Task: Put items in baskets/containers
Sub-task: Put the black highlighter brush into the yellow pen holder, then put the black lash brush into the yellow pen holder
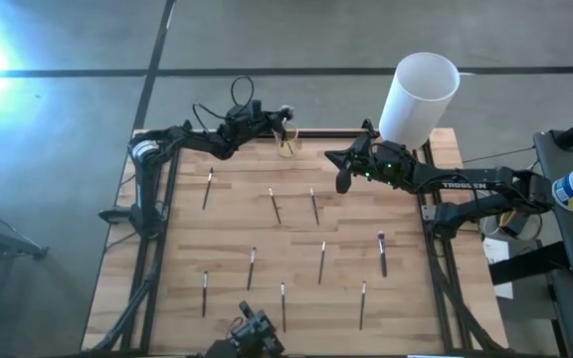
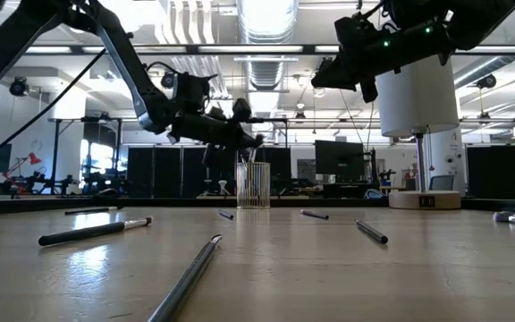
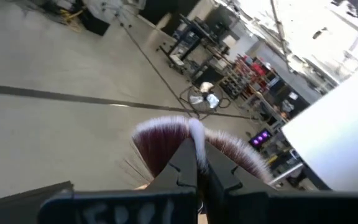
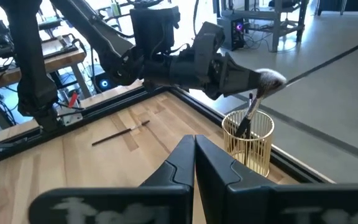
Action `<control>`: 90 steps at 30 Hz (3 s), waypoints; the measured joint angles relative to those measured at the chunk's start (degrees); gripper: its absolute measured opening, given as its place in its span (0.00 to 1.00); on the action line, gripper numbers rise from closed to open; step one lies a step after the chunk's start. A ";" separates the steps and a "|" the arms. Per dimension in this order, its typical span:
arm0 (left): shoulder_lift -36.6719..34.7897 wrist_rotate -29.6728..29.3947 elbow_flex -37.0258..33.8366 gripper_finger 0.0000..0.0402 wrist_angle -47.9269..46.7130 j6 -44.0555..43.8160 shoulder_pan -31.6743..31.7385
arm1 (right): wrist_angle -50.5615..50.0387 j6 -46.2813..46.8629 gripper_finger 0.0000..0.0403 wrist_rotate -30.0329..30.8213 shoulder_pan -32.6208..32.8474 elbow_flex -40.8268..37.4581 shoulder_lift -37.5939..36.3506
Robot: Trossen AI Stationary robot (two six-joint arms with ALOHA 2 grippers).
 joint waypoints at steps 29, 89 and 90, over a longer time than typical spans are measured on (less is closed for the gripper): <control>-7.36 1.93 -0.10 0.15 -15.43 9.03 0.39 | -0.04 -0.03 0.02 0.37 -0.02 0.00 0.00; -34.97 -12.69 -27.04 0.24 -68.81 2.99 6.33 | -6.34 -1.73 0.02 -4.99 4.69 17.75 16.25; -34.27 -12.80 -27.04 0.24 -68.77 2.98 6.72 | -6.34 -1.74 0.02 -5.11 4.90 18.24 16.86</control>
